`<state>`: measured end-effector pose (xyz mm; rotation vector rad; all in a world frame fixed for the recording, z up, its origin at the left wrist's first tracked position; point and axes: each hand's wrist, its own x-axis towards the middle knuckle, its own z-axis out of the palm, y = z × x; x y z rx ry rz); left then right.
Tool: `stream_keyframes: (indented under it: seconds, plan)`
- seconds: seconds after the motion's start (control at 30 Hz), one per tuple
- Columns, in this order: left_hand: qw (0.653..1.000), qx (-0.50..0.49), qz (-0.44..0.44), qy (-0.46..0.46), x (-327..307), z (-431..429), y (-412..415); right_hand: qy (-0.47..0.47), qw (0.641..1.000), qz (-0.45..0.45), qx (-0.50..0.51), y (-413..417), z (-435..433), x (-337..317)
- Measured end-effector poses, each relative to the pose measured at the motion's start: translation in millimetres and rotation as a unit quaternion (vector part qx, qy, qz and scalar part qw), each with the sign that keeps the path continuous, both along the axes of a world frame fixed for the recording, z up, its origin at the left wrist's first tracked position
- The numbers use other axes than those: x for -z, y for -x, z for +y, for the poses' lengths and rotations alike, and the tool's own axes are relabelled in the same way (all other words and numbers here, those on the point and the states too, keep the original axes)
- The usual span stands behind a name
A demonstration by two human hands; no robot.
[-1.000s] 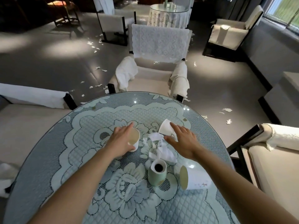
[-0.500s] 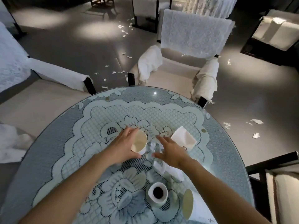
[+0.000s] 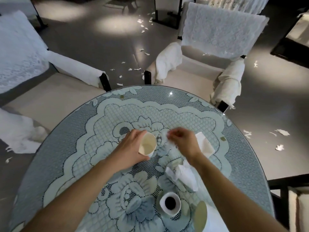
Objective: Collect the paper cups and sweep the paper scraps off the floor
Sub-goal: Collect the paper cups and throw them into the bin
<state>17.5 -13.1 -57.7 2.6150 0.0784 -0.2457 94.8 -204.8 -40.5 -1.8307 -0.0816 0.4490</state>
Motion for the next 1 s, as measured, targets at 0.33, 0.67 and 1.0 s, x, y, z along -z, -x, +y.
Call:
stream_keyframes:
  seconds: [0.33,0.67,1.0]
  plan:
    - [0.998,-0.016,-0.046,0.031,-6.7,-15.1,-6.0,-0.005,0.993,0.003,-0.118,10.2,22.4,-38.5]
    - [0.988,-0.057,-0.015,0.146,-1.2,-30.0,-0.5,0.135,0.968,-0.046,-0.206,12.1,21.0,-33.8]
    - [0.984,-0.079,-0.006,0.161,5.0,-28.7,0.2,0.010,0.993,0.008,-0.120,5.3,14.0,-42.6]
